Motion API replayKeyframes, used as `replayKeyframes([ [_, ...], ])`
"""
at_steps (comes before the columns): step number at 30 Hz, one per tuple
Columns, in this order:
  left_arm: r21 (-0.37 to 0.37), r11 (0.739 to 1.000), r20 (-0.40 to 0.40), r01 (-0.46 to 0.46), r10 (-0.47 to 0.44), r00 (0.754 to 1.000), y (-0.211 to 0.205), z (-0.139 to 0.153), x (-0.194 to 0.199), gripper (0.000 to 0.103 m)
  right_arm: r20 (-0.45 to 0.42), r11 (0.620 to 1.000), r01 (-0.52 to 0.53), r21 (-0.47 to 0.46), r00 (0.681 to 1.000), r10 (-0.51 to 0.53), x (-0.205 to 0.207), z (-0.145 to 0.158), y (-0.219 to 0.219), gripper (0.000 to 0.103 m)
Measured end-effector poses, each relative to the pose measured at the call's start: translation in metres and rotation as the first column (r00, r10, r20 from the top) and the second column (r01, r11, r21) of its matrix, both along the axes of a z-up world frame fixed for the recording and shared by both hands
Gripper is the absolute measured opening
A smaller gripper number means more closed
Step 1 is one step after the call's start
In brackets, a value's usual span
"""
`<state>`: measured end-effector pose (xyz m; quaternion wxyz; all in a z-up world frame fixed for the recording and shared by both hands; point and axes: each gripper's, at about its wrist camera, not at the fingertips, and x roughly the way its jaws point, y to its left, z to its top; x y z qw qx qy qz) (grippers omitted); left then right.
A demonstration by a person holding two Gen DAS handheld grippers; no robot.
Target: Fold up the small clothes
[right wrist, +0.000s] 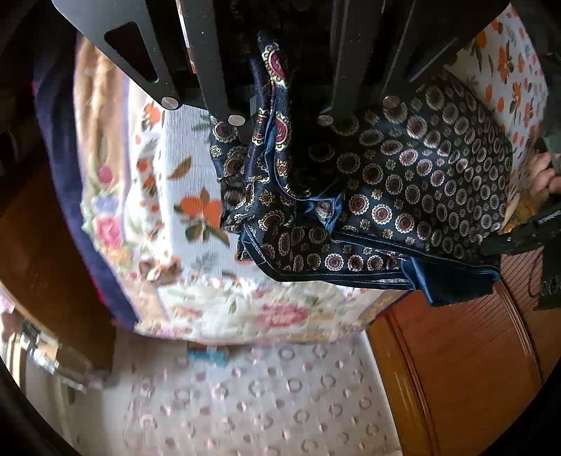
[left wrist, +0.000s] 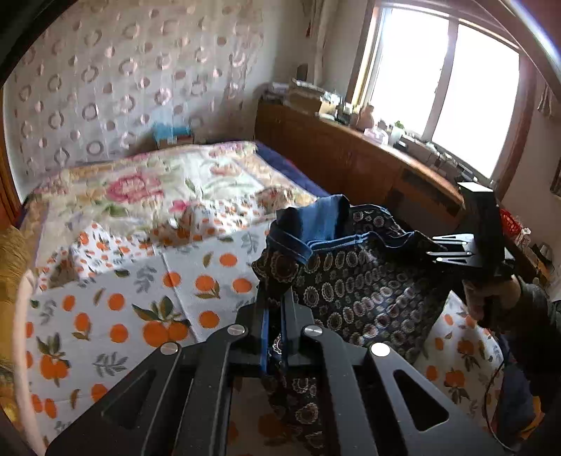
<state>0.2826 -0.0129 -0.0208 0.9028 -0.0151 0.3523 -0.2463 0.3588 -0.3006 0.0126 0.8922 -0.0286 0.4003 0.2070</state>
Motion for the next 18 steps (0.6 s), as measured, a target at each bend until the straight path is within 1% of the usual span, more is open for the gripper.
replayKeyframes([
  [4, -0.03, 0.999, 0.056, -0.03, 0.032, 0.998, 0.022, 0.023, -0.015, 0.005, 0.073, 0.999, -0.018, 0.051, 0.997, 0.014, -0.007, 0.02, 0.01, 0.008],
  [6, -0.038, 0.998, 0.076, -0.055, 0.057, 0.995, 0.036, 0.031, -0.022, 0.005, 0.099, 0.997, -0.041, 0.062, 0.994, 0.035, -0.008, 0.029, 0.02, 0.008],
  [9, -0.037, 0.994, 0.106, -0.105, 0.109, 0.988, 0.062, 0.043, -0.035, 0.005, 0.141, 0.994, -0.095, 0.055, 0.986, 0.087, -0.005, 0.04, 0.044, 0.008],
  [12, -0.033, 0.984, 0.136, -0.173, 0.176, 0.975, 0.095, 0.052, -0.051, 0.005, 0.176, 0.985, -0.165, 0.044, 0.972, 0.155, 0.004, 0.051, 0.078, 0.008],
  [14, -0.029, 0.974, 0.155, -0.226, 0.228, 0.961, 0.119, 0.058, -0.064, 0.005, 0.199, 0.975, -0.218, 0.031, 0.958, 0.208, 0.011, 0.058, 0.103, 0.008],
  [16, -0.024, 0.959, 0.177, -0.282, 0.281, 0.943, 0.144, 0.064, -0.077, 0.005, 0.229, 0.962, -0.272, 0.014, 0.937, 0.262, 0.018, 0.069, 0.134, 0.008],
  [18, -0.029, 0.943, 0.192, -0.331, 0.33, 0.924, 0.166, 0.069, -0.088, 0.005, 0.257, 0.943, -0.332, -0.012, 0.91, 0.324, 0.025, 0.081, 0.167, 0.008],
])
